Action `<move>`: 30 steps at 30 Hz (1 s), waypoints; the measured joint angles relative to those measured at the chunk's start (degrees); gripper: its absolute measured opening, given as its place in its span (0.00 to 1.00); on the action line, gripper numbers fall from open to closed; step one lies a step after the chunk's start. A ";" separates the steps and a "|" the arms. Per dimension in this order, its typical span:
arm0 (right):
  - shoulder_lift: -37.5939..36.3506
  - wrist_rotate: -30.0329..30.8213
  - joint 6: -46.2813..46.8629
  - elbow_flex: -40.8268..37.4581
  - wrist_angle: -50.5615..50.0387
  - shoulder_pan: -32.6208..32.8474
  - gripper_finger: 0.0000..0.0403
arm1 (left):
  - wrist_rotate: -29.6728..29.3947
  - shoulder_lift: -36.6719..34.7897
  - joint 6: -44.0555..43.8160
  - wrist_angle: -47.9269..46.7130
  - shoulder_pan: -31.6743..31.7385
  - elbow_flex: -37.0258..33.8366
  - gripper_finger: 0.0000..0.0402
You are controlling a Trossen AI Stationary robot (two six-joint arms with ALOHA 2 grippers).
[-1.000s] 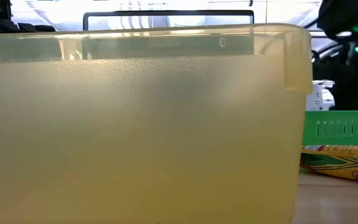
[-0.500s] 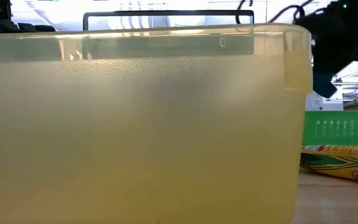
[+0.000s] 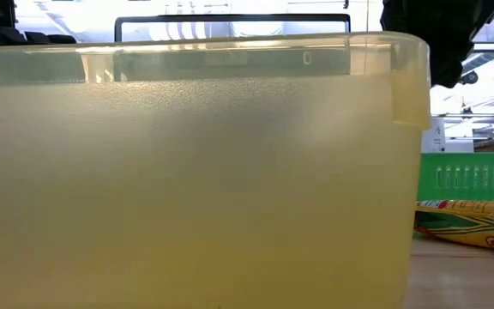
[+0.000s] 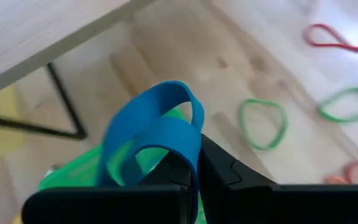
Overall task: Pick & Place Office Desk Supplies
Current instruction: Put the thick blue rubber band into the green bin
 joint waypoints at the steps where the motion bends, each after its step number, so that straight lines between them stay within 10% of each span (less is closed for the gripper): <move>1: 0.19 -1.07 -1.21 -0.41 1.43 0.00 0.02 | -0.02 0.00 0.01 0.01 0.00 0.01 0.03; 30: 21.59 -7.53 -7.52 -1.59 6.75 0.37 0.03 | 0.00 0.02 -0.01 -0.01 0.02 0.01 0.03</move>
